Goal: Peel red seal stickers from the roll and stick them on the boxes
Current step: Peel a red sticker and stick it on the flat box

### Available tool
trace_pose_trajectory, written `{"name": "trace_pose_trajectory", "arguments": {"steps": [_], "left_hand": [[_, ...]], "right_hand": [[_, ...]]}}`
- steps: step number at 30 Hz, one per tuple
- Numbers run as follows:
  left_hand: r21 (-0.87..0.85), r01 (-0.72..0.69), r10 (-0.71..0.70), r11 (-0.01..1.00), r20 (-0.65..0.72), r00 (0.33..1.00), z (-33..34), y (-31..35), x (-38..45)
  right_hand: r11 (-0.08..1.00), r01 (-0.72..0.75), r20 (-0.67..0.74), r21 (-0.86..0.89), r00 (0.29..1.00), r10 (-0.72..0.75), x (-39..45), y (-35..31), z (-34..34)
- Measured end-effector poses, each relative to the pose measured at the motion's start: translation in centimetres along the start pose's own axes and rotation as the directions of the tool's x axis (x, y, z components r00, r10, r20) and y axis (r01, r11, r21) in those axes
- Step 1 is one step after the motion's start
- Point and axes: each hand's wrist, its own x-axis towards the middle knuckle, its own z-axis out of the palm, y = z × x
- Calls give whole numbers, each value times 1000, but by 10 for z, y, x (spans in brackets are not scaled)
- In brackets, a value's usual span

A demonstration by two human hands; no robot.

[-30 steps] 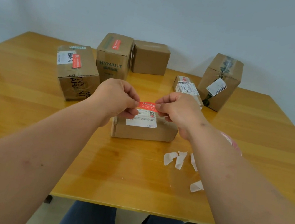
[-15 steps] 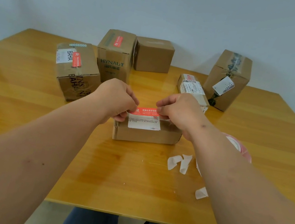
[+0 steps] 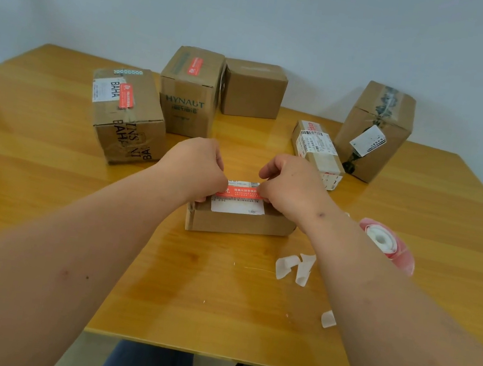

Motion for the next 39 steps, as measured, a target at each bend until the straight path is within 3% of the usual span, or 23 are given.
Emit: {"name": "trace_pose_trajectory", "arguments": {"steps": [11,23,30,39], "left_hand": [[25,10,-11,1000,26,1000,0,1,-2],[41,9,-11,999,46,999,-2,4,-4],[132,-27,21,991,44,999,-2,6,-5],[393,-92,96,915,10,995,4,5,-2]], "right_hand": [[993,29,-3,-118,1000,-30,3,2,3],[995,29,-2,-100,1000,-29,3,4,1],[978,50,-10,-202,999,-53,3,4,9],[983,44,14,-178,999,-42,3,6,7]]}}
